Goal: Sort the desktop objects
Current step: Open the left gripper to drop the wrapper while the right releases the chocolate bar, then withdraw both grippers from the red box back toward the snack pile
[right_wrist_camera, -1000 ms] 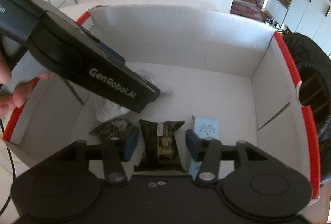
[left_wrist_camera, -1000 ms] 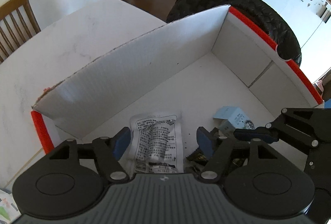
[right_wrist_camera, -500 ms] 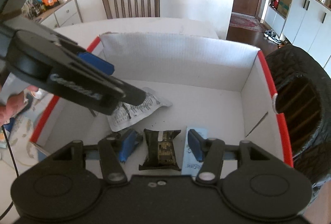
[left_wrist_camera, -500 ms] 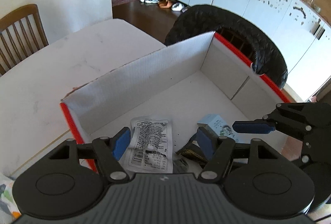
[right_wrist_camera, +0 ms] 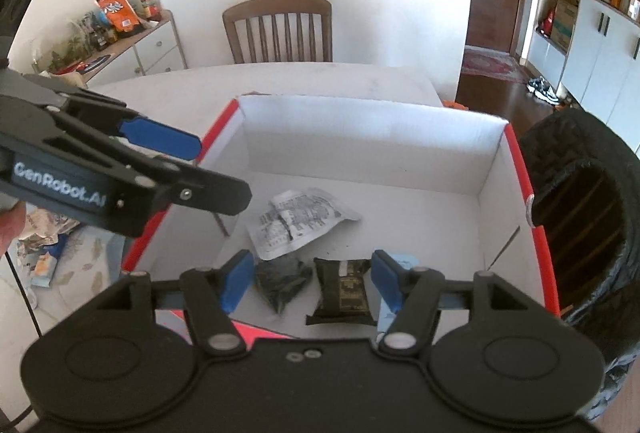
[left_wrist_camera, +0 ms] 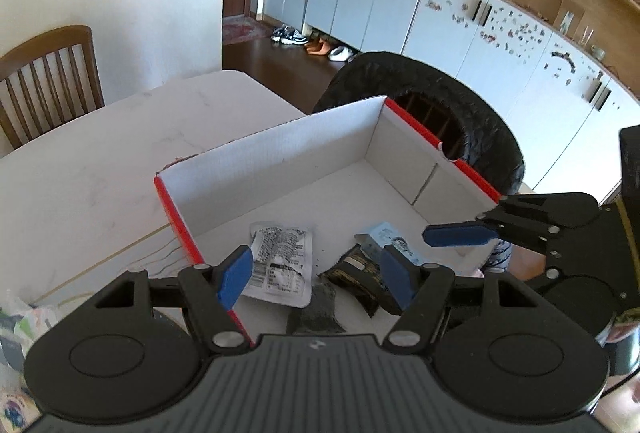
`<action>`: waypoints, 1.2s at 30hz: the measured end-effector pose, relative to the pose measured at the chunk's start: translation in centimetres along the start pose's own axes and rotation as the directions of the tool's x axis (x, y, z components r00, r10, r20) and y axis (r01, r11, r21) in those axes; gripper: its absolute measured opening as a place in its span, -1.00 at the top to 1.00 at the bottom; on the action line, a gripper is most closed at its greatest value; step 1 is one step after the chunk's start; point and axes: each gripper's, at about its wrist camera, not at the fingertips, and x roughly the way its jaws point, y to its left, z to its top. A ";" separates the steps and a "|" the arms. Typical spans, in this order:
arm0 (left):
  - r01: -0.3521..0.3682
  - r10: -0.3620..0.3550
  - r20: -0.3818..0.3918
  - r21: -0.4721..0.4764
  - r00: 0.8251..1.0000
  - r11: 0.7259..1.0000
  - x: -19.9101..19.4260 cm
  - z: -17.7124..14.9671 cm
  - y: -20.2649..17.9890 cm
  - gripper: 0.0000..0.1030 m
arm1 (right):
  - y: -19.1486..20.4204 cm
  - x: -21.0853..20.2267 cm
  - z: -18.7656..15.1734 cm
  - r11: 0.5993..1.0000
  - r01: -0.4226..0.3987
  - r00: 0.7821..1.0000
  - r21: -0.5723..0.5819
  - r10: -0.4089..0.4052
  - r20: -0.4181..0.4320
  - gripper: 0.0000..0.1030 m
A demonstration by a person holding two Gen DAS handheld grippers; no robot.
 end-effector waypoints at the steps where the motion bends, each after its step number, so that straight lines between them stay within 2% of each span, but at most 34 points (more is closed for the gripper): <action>1: -0.001 0.001 0.004 0.003 1.000 1.000 -0.3 -0.2 0.0 -0.35 | 0.2 -0.1 0.0 1.000 0.001 1.000 -0.006 -0.001 0.004 -0.26; 11: 0.029 -0.029 0.040 0.015 0.999 0.999 -3.8 -3.3 0.5 -0.45 | 1.7 -1.5 -0.6 0.998 0.035 0.999 0.061 -0.036 0.029 -0.33; 15: 0.028 -0.030 0.063 0.025 0.998 0.999 -5.2 -4.5 0.9 -0.62 | 2.6 -2.0 -1.0 0.994 0.054 0.997 0.094 -0.058 0.041 -0.41; 19: 0.042 -0.043 0.075 0.021 0.996 0.999 -6.5 -5.6 2.0 -0.67 | 3.7 -2.3 -1.6 0.988 0.052 0.996 0.143 -0.061 0.058 -0.47; 23: 0.049 -0.051 0.100 0.027 0.994 0.998 -8.1 -6.8 3.1 -0.68 | 5.5 -2.4 -2.1 0.986 0.059 0.995 0.157 -0.071 0.071 -0.52; 27: 0.052 -0.055 0.122 0.035 0.991 0.998 -9.8 -8.0 4.4 -0.94 | 7.6 -2.4 -2.3 0.983 0.062 0.993 0.175 -0.078 0.088 -0.54; 32: 0.053 -0.055 0.147 0.019 0.988 0.998 -12.1 -9.9 6.4 -0.96 | 10.6 -2.1 -2.2 0.983 0.061 0.992 0.172 -0.078 0.098 -0.55; 36: 0.025 -0.027 0.168 0.011 0.985 1.000 -13.9 -11.6 7.8 -0.99 | 13.1 -1.7 -2.0 0.985 0.057 0.992 0.162 -0.074 0.100 -0.56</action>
